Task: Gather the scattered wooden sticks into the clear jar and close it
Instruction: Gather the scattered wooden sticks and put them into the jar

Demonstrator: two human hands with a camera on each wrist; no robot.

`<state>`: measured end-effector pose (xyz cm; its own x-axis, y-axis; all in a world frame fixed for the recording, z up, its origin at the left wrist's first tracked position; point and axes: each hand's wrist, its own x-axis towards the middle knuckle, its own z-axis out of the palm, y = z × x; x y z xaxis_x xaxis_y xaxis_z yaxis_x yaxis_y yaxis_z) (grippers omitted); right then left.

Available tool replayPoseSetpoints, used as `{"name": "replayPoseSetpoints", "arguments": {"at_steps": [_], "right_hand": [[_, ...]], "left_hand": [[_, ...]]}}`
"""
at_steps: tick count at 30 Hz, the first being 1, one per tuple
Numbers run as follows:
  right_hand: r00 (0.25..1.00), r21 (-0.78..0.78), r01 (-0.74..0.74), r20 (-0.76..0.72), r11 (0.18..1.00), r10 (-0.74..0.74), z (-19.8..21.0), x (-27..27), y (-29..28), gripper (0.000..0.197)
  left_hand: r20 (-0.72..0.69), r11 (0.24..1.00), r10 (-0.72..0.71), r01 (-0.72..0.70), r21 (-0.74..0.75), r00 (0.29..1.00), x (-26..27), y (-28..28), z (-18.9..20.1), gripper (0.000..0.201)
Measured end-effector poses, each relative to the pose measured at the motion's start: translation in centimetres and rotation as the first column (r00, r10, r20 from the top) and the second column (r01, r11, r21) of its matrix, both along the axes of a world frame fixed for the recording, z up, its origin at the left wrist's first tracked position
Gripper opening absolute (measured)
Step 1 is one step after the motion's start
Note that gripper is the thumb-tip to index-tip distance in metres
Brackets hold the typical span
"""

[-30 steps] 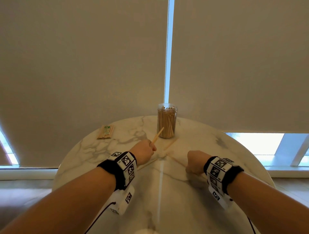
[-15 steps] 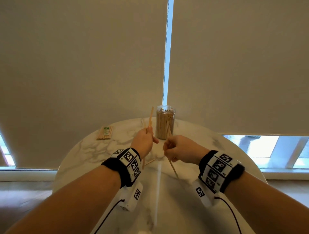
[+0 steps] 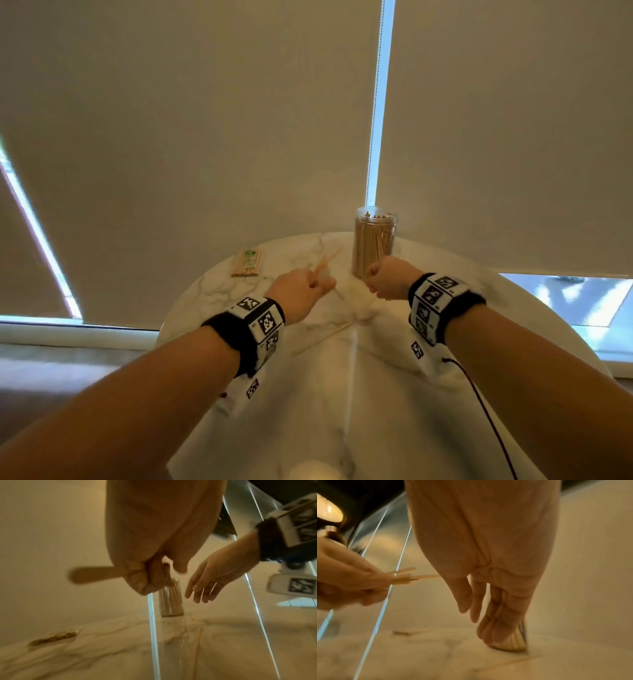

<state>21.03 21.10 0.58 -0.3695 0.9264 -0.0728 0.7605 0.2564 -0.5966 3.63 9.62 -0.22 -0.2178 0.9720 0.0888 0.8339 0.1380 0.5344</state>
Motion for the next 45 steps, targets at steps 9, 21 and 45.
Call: {"name": "replayPoseSetpoints", "arguments": {"at_steps": [9,21,45], "right_hand": [[0.838,0.156,-0.097,0.546,0.983,-0.004,-4.0,-0.6,4.7,0.035],[0.789,0.260,-0.145,0.612,0.955,-0.047,-4.3,1.2,2.1,0.022],[0.763,0.063,-0.240,-0.605,0.969,0.228,2.5,-4.1,-8.9,0.022]], "left_hand": [[-0.406,0.934,-0.192,0.039,-0.356,0.893,3.1,1.2,-3.0,0.024],[-0.075,0.971,0.069,-0.085,-0.226,0.995,-2.1,0.1,1.5,0.036],[0.920,0.985,-0.085,-0.104,0.135,0.384,0.7,-2.4,3.3,0.031]]}}
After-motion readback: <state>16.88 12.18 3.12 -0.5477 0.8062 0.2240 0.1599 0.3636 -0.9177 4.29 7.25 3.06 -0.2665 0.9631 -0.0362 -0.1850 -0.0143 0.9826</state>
